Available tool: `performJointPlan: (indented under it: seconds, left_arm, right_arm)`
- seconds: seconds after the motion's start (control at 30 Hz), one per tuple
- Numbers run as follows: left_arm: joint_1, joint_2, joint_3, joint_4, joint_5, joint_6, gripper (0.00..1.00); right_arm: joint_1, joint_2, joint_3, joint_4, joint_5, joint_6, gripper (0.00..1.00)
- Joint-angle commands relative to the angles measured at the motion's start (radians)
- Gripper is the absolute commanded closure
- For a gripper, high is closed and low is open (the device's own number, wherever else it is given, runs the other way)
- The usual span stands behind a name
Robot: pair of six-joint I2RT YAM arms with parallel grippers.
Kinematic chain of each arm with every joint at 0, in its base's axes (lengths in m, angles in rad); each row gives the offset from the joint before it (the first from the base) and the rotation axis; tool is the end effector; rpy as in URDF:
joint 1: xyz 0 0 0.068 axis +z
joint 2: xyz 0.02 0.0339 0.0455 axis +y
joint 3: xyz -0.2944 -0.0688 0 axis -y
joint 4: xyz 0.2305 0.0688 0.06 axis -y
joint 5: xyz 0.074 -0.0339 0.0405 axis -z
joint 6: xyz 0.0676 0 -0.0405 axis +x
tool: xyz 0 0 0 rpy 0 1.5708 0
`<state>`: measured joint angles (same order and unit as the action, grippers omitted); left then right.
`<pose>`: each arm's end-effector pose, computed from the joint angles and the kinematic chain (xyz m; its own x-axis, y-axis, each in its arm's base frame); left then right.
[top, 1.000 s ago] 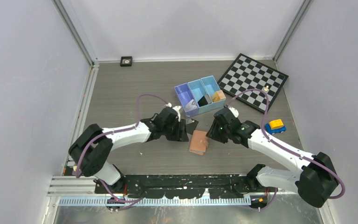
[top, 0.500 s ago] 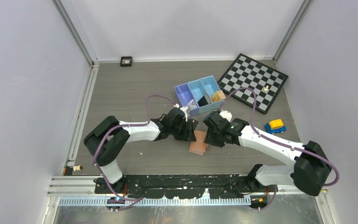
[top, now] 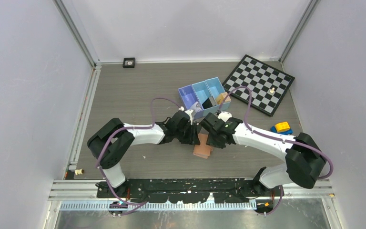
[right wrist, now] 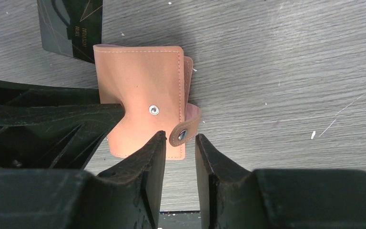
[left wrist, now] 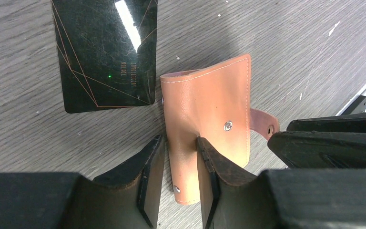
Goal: Put the credit cards into the card holder
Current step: Close the card holder at the center of the board.
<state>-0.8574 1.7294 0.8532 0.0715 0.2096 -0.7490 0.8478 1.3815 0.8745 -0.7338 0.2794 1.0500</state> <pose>0.2232 -0.2794 0.1645 -0.9132 0.0375 -0.4057 0.2897 0.7599 -0.5819 0.1730 0.1678 0.2117 -0.8854 0.2568 -0.3875 0.2137 0.9651 0.1513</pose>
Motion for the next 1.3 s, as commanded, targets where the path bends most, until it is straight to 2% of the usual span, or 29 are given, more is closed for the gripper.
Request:
performJointPlan:
  seconds: [0.0,0.27,0.37,0.73,1.03,1.27]
  left_arm:
    - [-0.011,0.028,-0.002,-0.019,-0.02,0.017,0.67]
    - [-0.012,0.027,-0.005,-0.02,-0.024,0.014,0.68]
    - [-0.015,0.023,-0.008,-0.019,-0.025,0.009,0.71]
    - [-0.024,0.016,-0.033,0.001,-0.037,-0.022,0.79]
    - [-0.023,0.018,-0.04,0.007,-0.035,-0.023,0.9]
    - [-0.023,0.017,-0.043,0.005,-0.038,-0.023,0.94]
  right_arm:
    - [0.007,0.023,0.045,0.003,0.05,0.018,0.68]
    - [0.014,0.024,0.051,-0.017,0.065,0.027,0.94]
    - [0.016,0.0,0.05,-0.022,0.073,0.034,0.99]
    - [0.017,-0.016,-0.046,0.214,0.006,-0.027,1.0]
    - [0.017,0.05,-0.058,0.259,-0.03,-0.081,1.0]
    - [0.016,0.086,-0.047,0.241,-0.026,-0.087,1.0]
